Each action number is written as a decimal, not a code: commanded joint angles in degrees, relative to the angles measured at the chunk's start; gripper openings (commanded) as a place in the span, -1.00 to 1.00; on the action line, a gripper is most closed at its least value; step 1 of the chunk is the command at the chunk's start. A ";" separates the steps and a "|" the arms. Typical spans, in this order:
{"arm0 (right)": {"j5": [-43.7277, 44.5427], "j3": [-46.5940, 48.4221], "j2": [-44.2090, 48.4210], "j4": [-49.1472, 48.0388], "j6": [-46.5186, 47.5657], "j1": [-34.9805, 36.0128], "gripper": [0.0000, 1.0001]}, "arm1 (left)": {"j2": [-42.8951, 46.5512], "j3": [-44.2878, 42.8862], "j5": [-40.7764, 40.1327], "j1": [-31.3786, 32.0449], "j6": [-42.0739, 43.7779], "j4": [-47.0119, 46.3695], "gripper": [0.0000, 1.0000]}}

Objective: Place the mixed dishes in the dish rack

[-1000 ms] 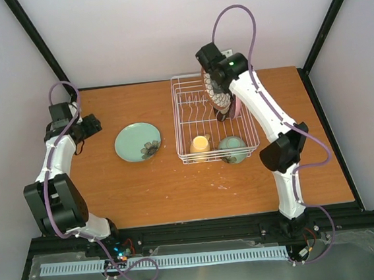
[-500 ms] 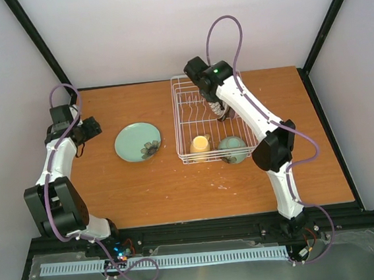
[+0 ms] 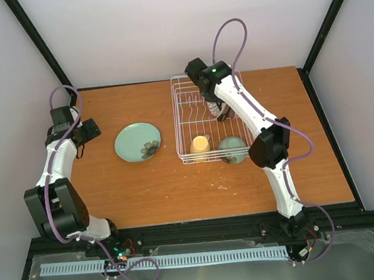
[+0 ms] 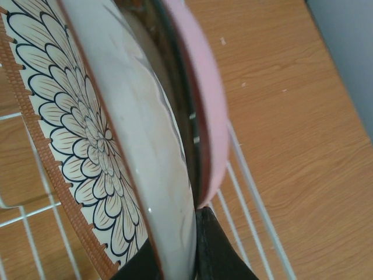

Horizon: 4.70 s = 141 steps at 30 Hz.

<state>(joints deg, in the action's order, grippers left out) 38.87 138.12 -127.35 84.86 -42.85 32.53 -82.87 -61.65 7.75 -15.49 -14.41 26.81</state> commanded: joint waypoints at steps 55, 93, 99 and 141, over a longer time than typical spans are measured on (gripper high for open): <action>-2.72 1.55 -11.91 1.62 -9.42 4.75 -0.94 | 4.72 3.56 -6.96 0.01 2.94 -1.31 0.46; -15.53 -17.32 -9.26 -0.22 -11.57 9.64 -0.57 | 5.94 5.80 -7.44 0.02 3.32 -1.13 0.47; -15.39 -15.74 -9.79 0.47 -11.63 9.74 -0.55 | 6.85 6.36 -7.60 0.02 3.34 -1.29 0.47; -4.32 -26.43 13.99 -39.51 5.69 6.49 -0.06 | 2.37 2.39 -14.58 0.02 3.34 -1.14 0.48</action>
<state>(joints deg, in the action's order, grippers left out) 38.68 115.09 -117.10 60.97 -44.91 38.92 -79.77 -57.45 -7.64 -15.46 -10.63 25.96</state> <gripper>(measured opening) 0.543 0.740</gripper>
